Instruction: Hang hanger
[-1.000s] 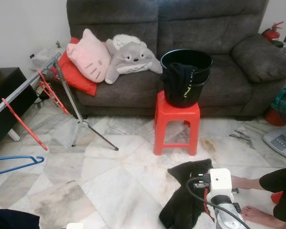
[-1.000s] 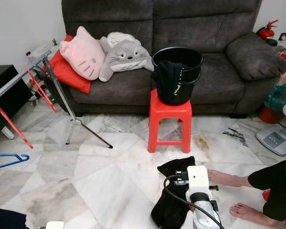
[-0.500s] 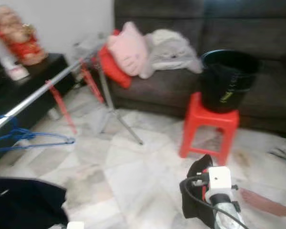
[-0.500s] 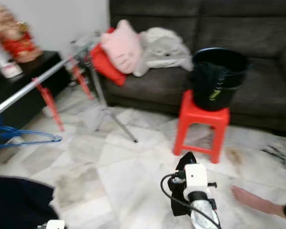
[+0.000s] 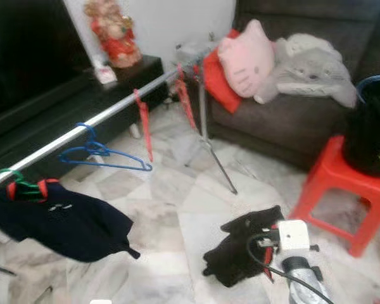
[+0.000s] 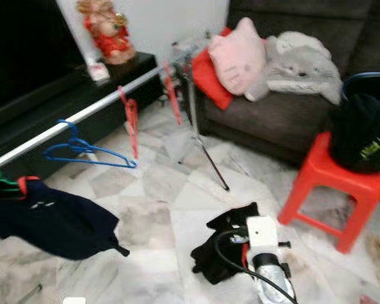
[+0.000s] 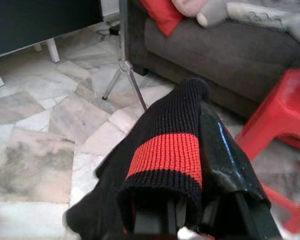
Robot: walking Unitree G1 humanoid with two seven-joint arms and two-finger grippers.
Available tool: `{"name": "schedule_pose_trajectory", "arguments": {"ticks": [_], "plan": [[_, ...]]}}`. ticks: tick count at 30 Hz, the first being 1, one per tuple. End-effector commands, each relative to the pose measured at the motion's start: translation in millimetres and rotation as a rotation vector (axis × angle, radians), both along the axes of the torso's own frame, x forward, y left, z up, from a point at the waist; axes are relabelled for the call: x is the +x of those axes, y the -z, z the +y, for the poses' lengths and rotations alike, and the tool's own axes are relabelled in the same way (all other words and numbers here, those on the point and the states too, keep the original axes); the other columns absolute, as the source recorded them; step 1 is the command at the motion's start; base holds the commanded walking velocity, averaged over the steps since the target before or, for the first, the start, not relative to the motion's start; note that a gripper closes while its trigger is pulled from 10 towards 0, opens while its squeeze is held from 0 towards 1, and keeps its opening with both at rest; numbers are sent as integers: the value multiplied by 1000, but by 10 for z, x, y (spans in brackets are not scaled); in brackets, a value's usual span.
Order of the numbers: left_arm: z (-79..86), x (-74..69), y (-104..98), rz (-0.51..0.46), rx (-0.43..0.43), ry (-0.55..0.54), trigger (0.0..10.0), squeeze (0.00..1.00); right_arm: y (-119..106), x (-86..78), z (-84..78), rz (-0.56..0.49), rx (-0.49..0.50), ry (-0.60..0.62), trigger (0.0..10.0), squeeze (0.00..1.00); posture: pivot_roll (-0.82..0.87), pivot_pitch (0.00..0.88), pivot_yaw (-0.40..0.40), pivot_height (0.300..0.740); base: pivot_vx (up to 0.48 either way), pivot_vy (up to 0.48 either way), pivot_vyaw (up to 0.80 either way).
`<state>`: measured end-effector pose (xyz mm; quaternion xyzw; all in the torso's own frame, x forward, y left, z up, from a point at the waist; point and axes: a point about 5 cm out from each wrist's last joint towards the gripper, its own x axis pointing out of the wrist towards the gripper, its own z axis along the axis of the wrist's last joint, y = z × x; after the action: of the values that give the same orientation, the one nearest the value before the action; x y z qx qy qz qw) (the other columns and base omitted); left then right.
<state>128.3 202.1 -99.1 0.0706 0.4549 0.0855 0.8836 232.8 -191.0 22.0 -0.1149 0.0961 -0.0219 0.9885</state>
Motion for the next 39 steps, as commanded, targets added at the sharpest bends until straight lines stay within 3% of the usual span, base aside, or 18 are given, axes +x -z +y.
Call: {"name": "schedule_pose_trajectory", "arguments": {"ticks": [1,10,21,39], "plan": [[74,10,-15,-1,16,-4,10000,0,-83,68,108,-41,20,-25,10000,0,-175,0,103,740,0,0,800],[48,23,-15,-6,15,-13,10000,0,-89,222,59,-26,8,-27,10000,0,-166,0,82,740,0,0,800],[36,27,-15,-8,13,-22,10000,0,-45,279,-3,1,-6,-27,10000,0,-160,0,76,740,0,0,800],[31,29,-13,-5,13,-27,10000,0,-42,365,30,-1,-8,-53,10000,0,-150,0,71,740,0,0,800]]}}
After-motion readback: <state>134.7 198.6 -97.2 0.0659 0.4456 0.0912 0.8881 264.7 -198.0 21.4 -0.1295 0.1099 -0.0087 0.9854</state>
